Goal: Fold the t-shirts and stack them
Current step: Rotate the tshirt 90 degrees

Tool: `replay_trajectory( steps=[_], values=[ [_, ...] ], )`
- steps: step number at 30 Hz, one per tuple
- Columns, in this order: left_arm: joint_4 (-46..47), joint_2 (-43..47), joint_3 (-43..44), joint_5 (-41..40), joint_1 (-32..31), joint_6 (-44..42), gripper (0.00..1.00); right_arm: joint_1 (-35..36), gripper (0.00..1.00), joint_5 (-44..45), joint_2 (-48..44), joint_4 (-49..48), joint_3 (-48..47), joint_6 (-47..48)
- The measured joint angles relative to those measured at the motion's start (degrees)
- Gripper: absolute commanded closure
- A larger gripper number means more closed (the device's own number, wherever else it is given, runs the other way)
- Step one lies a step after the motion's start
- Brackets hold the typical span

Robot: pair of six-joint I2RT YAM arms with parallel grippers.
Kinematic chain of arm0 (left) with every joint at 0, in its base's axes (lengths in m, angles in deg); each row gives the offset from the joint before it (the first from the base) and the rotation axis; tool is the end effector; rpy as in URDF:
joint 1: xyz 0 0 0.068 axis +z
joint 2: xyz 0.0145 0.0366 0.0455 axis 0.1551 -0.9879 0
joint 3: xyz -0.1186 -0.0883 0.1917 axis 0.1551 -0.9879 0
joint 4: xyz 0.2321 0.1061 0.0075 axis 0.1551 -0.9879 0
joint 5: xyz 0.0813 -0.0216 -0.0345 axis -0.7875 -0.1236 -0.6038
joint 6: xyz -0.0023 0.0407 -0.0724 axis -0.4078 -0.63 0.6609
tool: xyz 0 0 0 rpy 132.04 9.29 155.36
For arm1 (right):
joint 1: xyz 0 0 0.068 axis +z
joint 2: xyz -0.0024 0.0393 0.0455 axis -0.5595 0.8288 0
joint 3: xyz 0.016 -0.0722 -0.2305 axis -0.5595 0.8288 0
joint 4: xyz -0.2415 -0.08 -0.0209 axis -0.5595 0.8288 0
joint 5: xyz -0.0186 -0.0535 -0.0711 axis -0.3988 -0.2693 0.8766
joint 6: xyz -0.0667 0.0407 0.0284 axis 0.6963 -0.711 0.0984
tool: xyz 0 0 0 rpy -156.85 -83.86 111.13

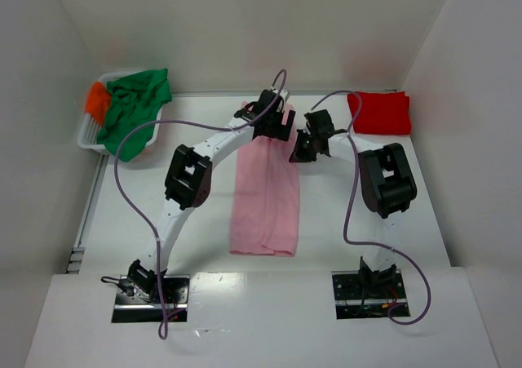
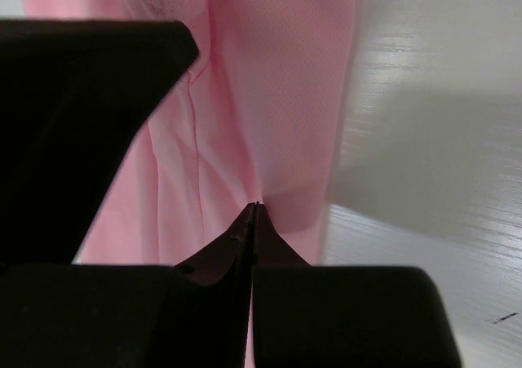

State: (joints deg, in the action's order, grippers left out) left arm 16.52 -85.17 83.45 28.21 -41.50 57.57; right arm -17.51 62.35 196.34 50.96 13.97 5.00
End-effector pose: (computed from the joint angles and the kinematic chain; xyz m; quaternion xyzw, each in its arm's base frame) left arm 0.4766 -0.2959 0.1701 0.1043 0.8921 -0.1401 0.4168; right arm 0.3974 0.1385 0.1074 0.0307 0.9384 0.2364 0.2500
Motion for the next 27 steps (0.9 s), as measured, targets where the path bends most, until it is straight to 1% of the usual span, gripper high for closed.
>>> replay_trajectory(
  steps=[7, 9, 11, 19, 22, 27],
  values=[
    [-1.07, -0.76, 1.53, -2.58, -1.57, 1.53, 0.01, 0.02, 1.0, 0.0, 0.46, -0.13, 0.0, 0.02],
    [-1.33, -0.87, 2.38, -4.52, -1.92, 1.88, 0.05, 0.02, 1.0, -0.02, 0.96, -0.09, 0.0, 0.0],
    [-1.55, -1.11, 3.02, -5.27, -2.01, 1.97, 0.07, 0.02, 1.0, -0.04, 1.6, -0.09, 0.0, 0.02],
    [-1.95, -4.37, 5.77, -7.91, -2.03, 2.21, 0.07, 0.02, 1.0, -0.02, 1.75, -0.11, 0.02, 0.0],
    [-2.97, -5.25, 5.79, -8.13, -2.03, 2.23, 0.12, 0.02, 1.0, 0.11, 1.75, -0.09, 0.02, 0.0],
    [-3.5, -5.33, 6.01, -8.55, -2.03, 2.32, 0.16, 0.02, 1.0, 0.17, 1.75, -0.09, 0.02, 0.02]
  ],
)
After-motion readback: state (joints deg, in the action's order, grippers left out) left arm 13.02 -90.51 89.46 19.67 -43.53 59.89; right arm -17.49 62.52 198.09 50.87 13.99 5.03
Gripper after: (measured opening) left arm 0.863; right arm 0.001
